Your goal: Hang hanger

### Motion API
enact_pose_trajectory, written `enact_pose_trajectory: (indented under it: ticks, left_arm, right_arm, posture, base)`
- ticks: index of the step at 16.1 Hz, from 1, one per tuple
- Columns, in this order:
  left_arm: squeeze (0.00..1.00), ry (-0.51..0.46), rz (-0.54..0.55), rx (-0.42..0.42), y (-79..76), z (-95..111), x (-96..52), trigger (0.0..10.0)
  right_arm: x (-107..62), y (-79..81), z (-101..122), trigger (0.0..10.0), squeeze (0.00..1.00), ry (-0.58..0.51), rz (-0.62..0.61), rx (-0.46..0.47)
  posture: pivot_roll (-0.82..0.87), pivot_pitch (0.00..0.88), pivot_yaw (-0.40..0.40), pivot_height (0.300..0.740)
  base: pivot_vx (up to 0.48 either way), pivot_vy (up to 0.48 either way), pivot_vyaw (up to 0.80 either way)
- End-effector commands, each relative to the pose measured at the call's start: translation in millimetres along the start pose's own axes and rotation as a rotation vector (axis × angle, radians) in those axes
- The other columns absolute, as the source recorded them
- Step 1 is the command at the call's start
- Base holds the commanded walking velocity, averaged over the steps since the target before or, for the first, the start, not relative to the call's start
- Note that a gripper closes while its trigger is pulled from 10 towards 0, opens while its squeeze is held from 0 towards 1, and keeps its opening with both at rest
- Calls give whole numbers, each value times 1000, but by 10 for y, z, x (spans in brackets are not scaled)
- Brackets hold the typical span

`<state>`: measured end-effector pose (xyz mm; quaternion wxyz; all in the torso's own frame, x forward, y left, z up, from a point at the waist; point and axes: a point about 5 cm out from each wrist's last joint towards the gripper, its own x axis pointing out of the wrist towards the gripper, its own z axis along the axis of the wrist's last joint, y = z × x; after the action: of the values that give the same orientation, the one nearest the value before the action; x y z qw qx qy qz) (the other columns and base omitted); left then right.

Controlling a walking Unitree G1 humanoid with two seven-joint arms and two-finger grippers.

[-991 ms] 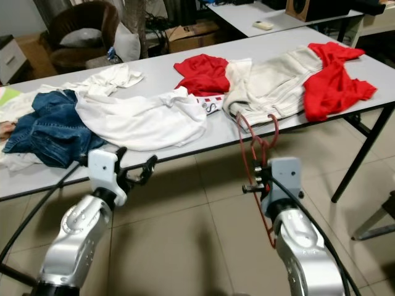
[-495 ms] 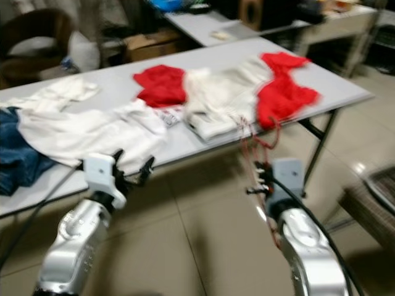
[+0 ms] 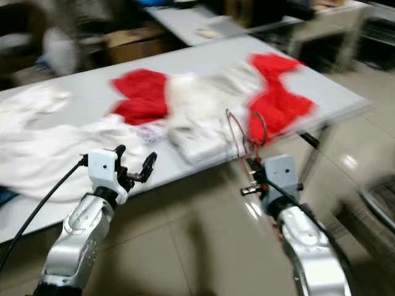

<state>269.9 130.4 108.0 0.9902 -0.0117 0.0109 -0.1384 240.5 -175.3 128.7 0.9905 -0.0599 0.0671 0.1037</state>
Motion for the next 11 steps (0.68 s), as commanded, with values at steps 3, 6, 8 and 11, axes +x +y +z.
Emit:
enact_pose_trajectory:
  ticks: [3, 6, 8, 11]
  left_arm:
    - [282, 58, -112, 58, -55, -80, -66, 10000]
    - [0, 70, -221, 36, -127, -94, -108, 10000]
    - [0, 100, -263, 80, -134, -110, -47, 9725]
    - [0, 177, -295, 152, -109, -192, 76, 0]
  right_arm:
    - [-32, 30, 6, 10000, 0, -12, -18, 13]
    - [-83, 32, -43, 10000, 0, -1, -43, 18]
    - [-42, 26, -43, 10000, 0, -7, -67, 27]
    - [10, 39, 11, 10000, 0, -27, -84, 24]
  posture:
    - [-141, 23, 113, 740]
    - [-143, 10, 135, 740]
    - [-143, 2, 144, 740]
    - [-145, 1, 163, 740]
  base:
    - [0, 0, 0]
    - [0, 0, 0]
    - [0, 0, 0]
    - [0, 0, 0]
